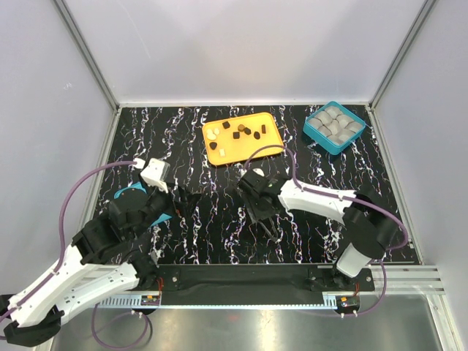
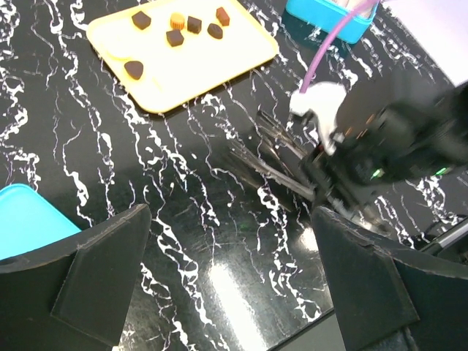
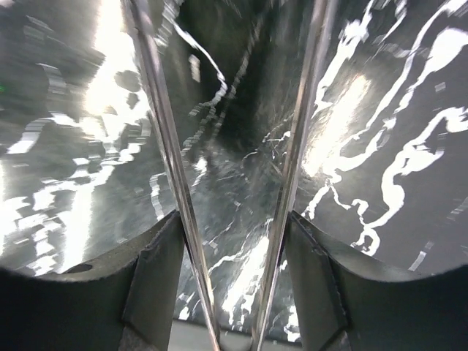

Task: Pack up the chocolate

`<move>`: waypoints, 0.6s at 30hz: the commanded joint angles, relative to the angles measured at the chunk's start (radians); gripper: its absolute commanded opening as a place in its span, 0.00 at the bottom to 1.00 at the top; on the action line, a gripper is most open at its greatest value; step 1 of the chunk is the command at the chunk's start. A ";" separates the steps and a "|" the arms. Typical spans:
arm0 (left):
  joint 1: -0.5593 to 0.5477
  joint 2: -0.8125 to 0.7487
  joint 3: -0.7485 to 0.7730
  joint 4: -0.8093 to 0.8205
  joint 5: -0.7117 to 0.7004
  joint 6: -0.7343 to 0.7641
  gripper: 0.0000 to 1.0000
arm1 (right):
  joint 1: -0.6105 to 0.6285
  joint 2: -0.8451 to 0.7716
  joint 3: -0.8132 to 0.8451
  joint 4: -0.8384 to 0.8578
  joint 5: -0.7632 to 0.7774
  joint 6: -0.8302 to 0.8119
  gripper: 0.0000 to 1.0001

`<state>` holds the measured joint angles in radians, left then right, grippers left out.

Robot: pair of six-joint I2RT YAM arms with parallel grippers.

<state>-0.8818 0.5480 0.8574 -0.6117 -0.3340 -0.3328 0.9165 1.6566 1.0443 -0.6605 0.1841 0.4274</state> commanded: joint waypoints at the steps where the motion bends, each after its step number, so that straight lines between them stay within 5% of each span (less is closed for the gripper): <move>1: -0.003 0.001 -0.006 0.013 -0.020 0.005 0.99 | 0.012 -0.086 0.132 -0.114 0.035 -0.027 0.61; 10: -0.003 -0.020 -0.015 0.015 -0.004 -0.014 0.99 | -0.030 -0.080 0.399 -0.310 0.029 -0.075 0.58; 18: -0.003 -0.023 -0.052 -0.014 0.009 -0.020 0.99 | -0.116 -0.018 0.531 -0.301 -0.038 -0.122 0.56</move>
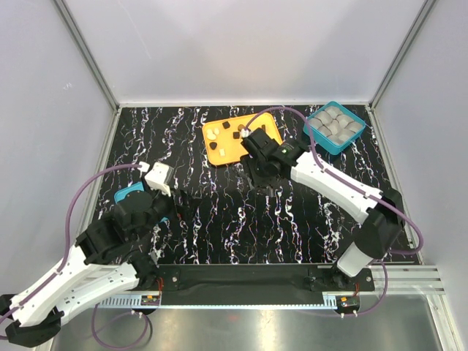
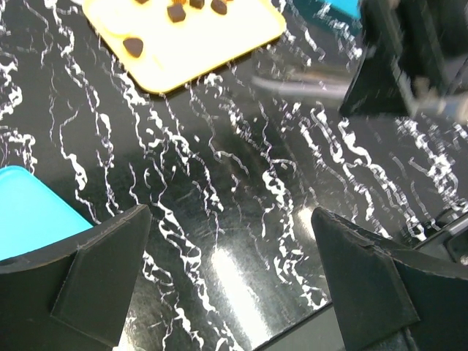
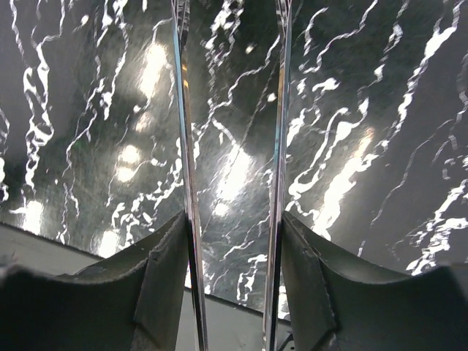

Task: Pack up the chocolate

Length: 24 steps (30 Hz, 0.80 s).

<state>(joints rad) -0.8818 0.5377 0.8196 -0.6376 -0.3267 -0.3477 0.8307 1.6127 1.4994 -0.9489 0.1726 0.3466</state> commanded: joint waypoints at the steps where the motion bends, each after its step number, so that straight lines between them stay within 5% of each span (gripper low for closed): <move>1: -0.003 -0.013 -0.011 0.001 -0.012 -0.005 0.99 | -0.041 0.045 0.094 -0.014 -0.027 -0.050 0.56; 15: -0.003 -0.031 -0.011 -0.030 -0.124 0.000 0.99 | -0.119 0.418 0.542 0.057 -0.053 -0.251 0.51; 24: -0.003 -0.068 -0.019 -0.020 -0.153 0.003 0.99 | -0.119 0.555 0.604 0.177 -0.045 -0.342 0.51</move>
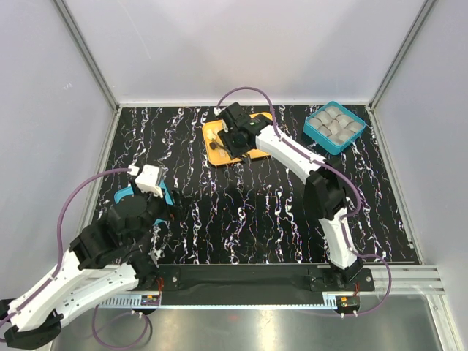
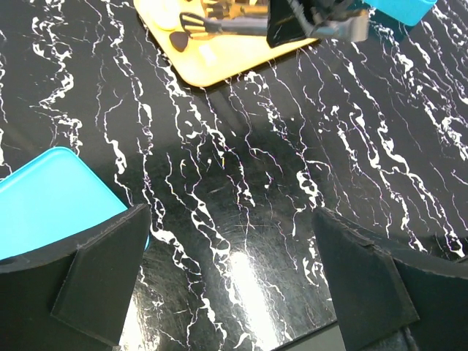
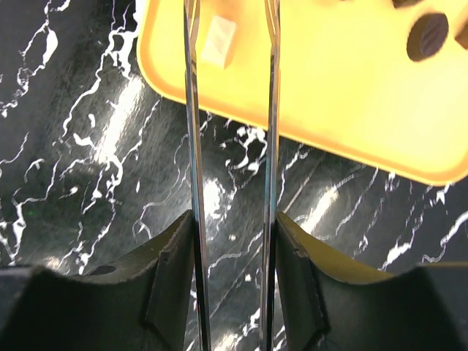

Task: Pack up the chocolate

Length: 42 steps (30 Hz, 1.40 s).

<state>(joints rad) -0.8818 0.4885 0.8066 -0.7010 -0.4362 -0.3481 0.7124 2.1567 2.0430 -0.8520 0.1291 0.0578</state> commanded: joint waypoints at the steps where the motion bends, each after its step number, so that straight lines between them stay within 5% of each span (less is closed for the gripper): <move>1: -0.003 -0.021 -0.007 0.046 -0.045 0.004 0.99 | -0.001 0.015 0.062 0.087 -0.005 -0.053 0.51; 27: -0.003 0.004 -0.006 0.046 -0.049 0.012 0.99 | 0.001 0.100 0.037 0.149 -0.036 -0.085 0.54; 42: -0.003 0.007 -0.006 0.047 -0.049 0.015 0.99 | 0.001 0.081 0.017 0.156 -0.054 -0.064 0.46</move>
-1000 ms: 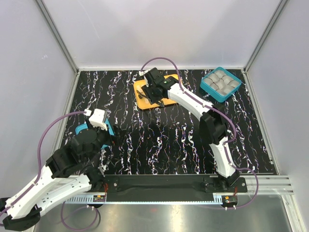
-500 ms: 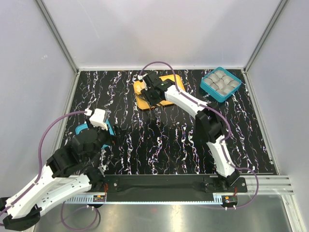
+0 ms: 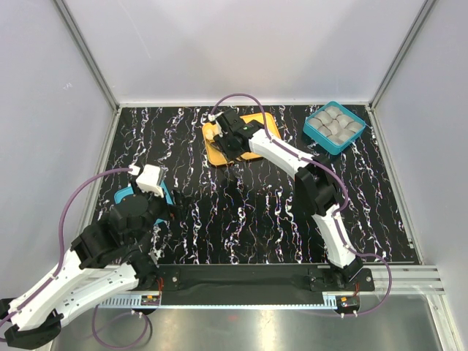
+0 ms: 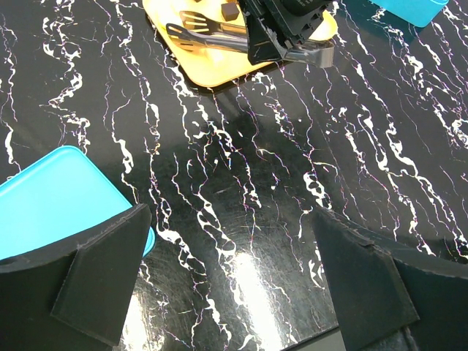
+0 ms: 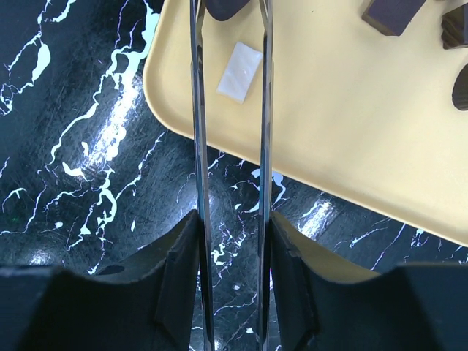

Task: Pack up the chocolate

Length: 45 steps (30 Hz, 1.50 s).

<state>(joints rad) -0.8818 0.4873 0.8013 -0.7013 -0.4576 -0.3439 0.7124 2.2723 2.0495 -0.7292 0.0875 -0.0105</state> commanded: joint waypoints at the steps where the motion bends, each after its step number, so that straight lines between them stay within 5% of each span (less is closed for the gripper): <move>1: -0.003 0.005 -0.001 0.048 -0.029 0.011 0.99 | 0.001 -0.039 0.006 0.033 -0.014 0.004 0.46; 23: -0.003 0.007 -0.002 0.042 -0.038 0.009 0.99 | -0.042 -0.281 -0.015 -0.076 -0.011 0.043 0.35; 34: -0.003 -0.003 -0.004 0.043 -0.036 0.008 0.99 | -0.362 -0.430 -0.146 -0.058 0.060 0.101 0.34; 45: -0.005 -0.001 -0.004 0.043 -0.030 0.010 0.99 | -0.613 -0.303 -0.034 -0.053 0.153 0.136 0.34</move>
<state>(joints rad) -0.8818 0.4873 0.8009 -0.7013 -0.4683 -0.3435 0.1184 1.9263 1.9400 -0.8120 0.1944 0.1066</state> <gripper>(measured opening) 0.991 0.393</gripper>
